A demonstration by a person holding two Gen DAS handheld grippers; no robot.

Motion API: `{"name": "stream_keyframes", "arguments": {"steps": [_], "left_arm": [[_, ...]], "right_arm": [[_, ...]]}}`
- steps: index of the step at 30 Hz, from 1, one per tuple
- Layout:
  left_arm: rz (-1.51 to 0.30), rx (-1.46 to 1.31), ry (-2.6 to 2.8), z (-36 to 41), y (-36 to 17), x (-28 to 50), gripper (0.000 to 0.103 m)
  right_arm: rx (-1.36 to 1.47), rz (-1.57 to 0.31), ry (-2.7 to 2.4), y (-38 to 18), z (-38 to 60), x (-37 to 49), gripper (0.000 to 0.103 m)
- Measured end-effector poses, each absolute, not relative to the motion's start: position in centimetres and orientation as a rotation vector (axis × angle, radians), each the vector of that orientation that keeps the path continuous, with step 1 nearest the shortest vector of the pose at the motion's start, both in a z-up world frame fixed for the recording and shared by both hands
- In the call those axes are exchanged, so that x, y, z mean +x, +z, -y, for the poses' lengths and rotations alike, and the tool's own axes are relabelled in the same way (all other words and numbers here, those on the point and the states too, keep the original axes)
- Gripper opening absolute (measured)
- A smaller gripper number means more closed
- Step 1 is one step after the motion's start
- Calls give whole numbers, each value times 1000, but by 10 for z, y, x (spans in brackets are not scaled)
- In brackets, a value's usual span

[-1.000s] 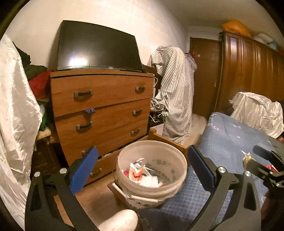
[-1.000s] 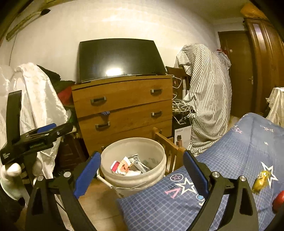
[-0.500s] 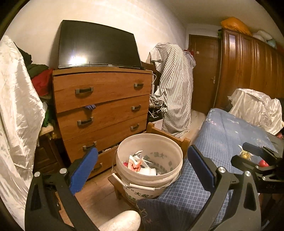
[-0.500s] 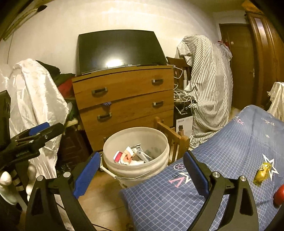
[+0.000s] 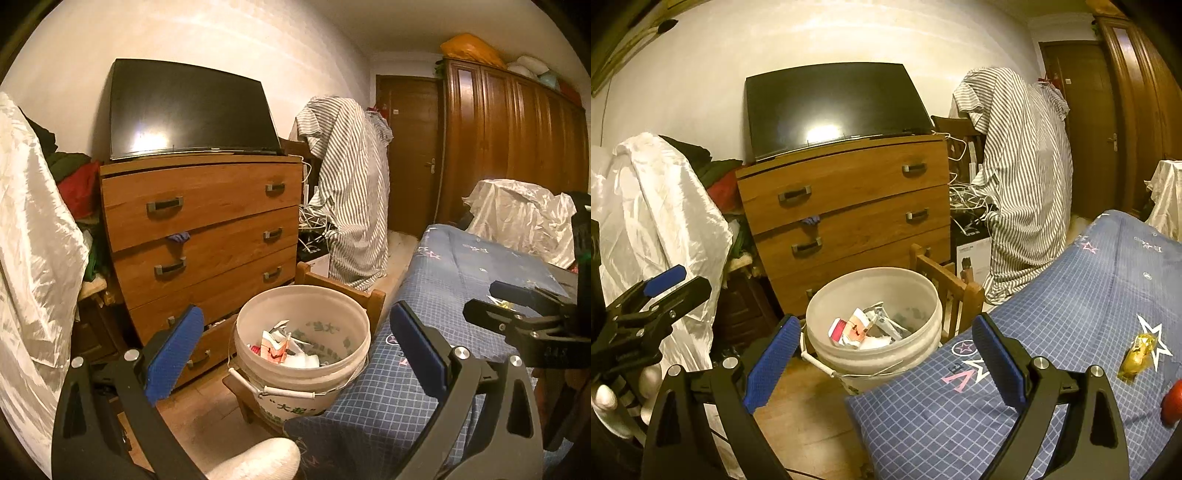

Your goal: Collect trash

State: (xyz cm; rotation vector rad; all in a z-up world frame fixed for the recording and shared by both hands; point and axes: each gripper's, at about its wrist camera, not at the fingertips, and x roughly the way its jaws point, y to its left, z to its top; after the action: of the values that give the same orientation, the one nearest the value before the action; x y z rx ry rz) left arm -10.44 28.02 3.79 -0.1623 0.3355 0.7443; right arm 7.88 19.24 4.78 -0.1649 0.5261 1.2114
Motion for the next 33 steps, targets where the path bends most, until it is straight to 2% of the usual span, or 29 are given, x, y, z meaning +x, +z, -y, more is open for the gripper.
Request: {"name": "stream_keyframes", "arguments": {"steps": [33], "left_arm": [[-391,-171,795,-297,32,-96,97]], "right_arm": [[-182,-538,1228,42,-201,83,94]]}}
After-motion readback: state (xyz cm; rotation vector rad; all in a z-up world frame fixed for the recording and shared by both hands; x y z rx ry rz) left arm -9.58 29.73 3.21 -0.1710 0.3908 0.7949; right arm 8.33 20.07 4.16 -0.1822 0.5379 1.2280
